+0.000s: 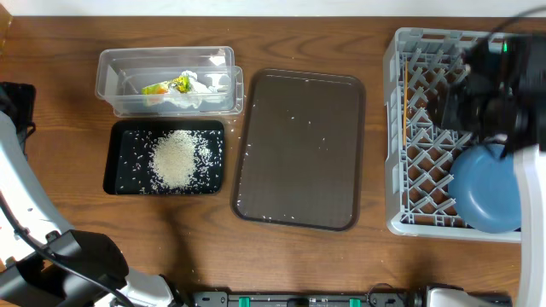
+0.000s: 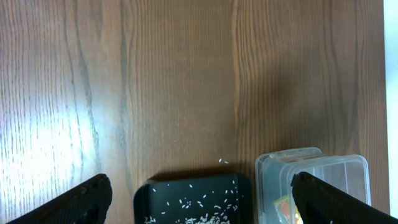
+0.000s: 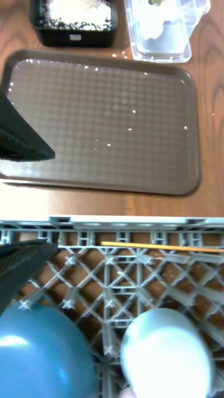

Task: Sort waste into correct bins and load items into the dishwasher rack
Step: 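Carry the chopstick right and lower it upright into the rack's left edge, then release the chopstick and withdraw the right gripper toward the front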

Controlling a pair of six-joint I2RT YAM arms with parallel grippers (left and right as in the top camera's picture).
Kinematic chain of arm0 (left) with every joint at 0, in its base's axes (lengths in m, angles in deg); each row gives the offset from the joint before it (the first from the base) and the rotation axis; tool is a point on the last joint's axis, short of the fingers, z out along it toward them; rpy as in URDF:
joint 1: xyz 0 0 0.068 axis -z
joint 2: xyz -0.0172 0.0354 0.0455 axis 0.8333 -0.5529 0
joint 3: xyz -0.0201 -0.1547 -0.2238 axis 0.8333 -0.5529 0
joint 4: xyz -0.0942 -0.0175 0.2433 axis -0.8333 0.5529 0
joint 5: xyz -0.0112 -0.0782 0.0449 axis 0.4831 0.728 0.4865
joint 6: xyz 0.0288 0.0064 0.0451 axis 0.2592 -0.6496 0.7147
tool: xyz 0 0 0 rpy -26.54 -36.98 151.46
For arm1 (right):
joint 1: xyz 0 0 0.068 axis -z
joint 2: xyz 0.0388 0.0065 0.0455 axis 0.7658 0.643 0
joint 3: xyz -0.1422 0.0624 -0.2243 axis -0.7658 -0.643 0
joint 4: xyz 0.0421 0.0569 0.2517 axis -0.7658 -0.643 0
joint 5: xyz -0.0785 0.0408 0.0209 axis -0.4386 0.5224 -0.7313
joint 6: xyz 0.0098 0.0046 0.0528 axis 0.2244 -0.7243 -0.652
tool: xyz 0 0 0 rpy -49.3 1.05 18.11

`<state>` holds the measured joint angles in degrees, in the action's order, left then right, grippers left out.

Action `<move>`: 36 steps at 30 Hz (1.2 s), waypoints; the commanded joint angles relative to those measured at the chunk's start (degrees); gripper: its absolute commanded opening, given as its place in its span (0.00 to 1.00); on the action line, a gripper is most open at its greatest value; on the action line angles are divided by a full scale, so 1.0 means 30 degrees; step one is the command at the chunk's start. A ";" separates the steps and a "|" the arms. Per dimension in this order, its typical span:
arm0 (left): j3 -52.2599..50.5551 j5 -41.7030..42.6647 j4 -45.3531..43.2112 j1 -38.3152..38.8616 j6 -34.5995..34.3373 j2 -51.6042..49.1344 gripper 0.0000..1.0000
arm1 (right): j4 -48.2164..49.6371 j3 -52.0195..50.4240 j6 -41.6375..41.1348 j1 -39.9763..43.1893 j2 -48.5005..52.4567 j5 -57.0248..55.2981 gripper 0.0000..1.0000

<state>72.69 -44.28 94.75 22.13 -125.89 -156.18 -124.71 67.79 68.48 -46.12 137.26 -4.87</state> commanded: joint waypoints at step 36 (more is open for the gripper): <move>-0.0022 -0.0087 0.0087 -0.0044 0.0109 -0.0102 0.95 | 0.2951 -0.8881 -0.0095 -0.1071 -0.6732 -0.0146 0.99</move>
<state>72.69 -44.28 94.77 22.13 -125.87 -156.18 -117.52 43.82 63.93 -47.48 119.30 -5.08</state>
